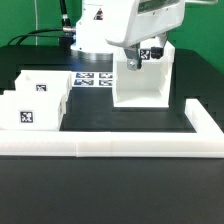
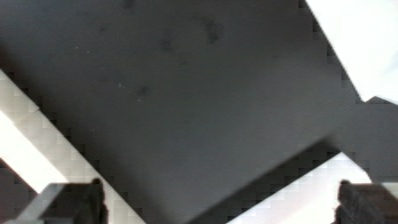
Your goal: Assemble drawer
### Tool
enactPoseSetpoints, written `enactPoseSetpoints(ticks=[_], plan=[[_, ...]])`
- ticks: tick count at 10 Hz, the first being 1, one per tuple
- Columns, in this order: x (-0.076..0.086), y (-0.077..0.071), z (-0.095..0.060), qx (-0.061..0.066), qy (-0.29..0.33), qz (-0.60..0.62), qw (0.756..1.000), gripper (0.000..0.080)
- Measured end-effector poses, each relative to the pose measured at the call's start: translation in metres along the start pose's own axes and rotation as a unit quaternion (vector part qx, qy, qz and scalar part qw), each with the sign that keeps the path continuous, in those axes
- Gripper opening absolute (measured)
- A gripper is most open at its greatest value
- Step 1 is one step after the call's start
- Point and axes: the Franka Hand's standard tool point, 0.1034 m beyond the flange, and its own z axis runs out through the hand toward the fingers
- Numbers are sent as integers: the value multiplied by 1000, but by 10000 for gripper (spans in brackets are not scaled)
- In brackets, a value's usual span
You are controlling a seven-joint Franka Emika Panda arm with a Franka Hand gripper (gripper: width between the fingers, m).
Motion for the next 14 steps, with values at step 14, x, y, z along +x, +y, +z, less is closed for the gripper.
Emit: enactPoseSetpoints(ticks=[14], plan=[[-17,-60,-11,-15,9,184,983,650]])
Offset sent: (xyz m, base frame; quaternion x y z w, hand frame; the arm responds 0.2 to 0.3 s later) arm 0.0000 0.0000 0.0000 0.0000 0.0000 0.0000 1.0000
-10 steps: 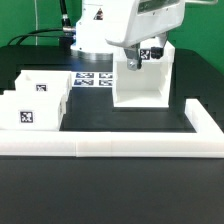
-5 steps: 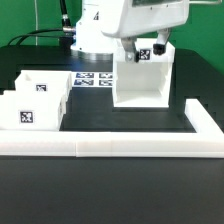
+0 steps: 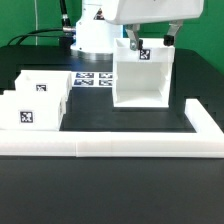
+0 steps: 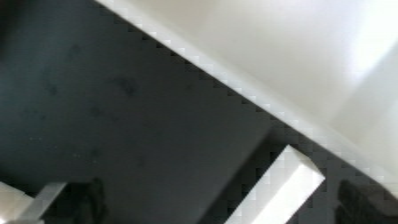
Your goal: Assemble drawer
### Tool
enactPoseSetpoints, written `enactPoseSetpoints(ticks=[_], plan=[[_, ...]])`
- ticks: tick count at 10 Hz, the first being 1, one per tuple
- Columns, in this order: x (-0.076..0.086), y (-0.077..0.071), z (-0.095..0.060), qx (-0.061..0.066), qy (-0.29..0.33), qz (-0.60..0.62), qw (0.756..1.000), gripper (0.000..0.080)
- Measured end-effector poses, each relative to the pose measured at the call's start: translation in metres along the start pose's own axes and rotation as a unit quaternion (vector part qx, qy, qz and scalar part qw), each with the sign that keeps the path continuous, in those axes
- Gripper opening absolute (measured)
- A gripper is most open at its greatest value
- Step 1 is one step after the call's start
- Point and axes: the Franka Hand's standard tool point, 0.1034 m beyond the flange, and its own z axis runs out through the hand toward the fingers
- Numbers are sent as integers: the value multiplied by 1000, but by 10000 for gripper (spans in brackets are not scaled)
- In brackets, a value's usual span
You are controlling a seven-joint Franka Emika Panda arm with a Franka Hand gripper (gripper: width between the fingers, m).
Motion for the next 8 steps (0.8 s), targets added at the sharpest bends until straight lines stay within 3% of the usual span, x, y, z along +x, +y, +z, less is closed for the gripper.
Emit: enactPoseSetpoints(ticks=[2,4,5,6,8], plan=[[-4,-6,-4,-2,0,73,997,650],[-14,-33,-10,-5,-13,153,988,650],[-16,-39,-11,6,-17,182,983,650],[-19,-42,-10,12,-18,198,980,650],[-18,-42,-9,12,-19,197,980,650]])
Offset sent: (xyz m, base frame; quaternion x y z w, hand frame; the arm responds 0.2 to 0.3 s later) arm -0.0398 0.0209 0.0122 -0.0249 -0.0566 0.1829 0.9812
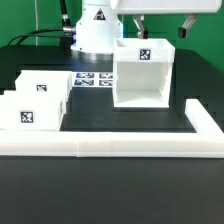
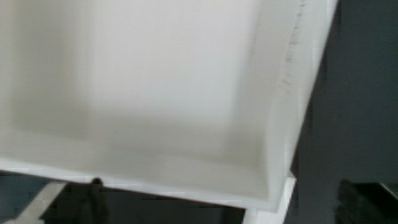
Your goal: Assemble drawer
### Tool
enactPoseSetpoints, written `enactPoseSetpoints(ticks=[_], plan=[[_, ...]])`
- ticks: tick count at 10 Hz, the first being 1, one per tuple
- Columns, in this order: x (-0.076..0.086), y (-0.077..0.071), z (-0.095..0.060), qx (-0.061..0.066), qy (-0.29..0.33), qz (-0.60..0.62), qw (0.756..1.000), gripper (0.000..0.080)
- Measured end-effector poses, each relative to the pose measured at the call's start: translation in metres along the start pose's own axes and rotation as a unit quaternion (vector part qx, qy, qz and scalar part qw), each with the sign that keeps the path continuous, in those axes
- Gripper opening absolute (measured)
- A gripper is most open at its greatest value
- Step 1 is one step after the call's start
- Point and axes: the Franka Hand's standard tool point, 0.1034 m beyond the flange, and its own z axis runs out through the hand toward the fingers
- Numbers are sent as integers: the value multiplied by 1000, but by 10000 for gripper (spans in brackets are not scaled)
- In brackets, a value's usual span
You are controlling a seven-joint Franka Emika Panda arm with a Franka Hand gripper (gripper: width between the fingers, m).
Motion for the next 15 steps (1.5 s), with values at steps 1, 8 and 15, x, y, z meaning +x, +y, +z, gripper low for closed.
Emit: enactPoseSetpoints(ticks=[1,8,15], plan=[[0,0,0,0,0,0,1000,650],[-38,-25,30,2,-6,74,997,650],[-45,-25,36,10,-7,82,997,191]])
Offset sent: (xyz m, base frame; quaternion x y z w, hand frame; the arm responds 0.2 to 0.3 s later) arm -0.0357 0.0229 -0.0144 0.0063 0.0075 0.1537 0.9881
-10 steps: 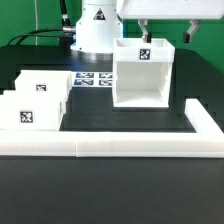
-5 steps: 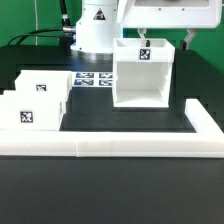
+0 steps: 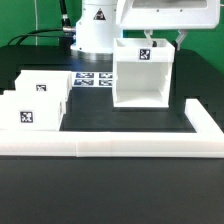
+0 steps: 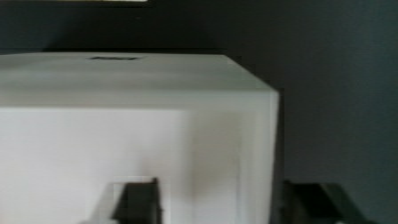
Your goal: Assemble drawer
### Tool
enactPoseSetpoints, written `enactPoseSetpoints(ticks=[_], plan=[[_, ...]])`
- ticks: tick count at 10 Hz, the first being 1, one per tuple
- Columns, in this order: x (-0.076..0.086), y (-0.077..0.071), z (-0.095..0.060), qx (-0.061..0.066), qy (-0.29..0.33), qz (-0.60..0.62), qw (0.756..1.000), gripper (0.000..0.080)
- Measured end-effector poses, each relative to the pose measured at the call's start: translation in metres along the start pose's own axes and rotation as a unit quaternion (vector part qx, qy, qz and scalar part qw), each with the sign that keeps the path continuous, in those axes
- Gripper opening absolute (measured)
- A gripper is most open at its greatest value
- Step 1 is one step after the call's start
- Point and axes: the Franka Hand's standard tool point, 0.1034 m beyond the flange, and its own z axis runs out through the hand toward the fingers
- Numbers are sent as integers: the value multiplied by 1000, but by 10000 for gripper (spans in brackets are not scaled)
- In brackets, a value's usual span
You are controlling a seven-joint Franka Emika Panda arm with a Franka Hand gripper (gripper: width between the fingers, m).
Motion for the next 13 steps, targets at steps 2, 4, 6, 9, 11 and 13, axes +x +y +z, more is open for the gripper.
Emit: enactPoseSetpoints(ticks=[2,4,6,9,11,13], plan=[[0,0,0,0,0,0,1000,68],[0,0,0,0,0,0,1000,36],[0,0,0,0,0,0,1000,36],[2,2,0,0,0,-16,1000,36],[25,10,-2,3,7,-39,999,38],[59,16,-4,6,16,-39,999,38]])
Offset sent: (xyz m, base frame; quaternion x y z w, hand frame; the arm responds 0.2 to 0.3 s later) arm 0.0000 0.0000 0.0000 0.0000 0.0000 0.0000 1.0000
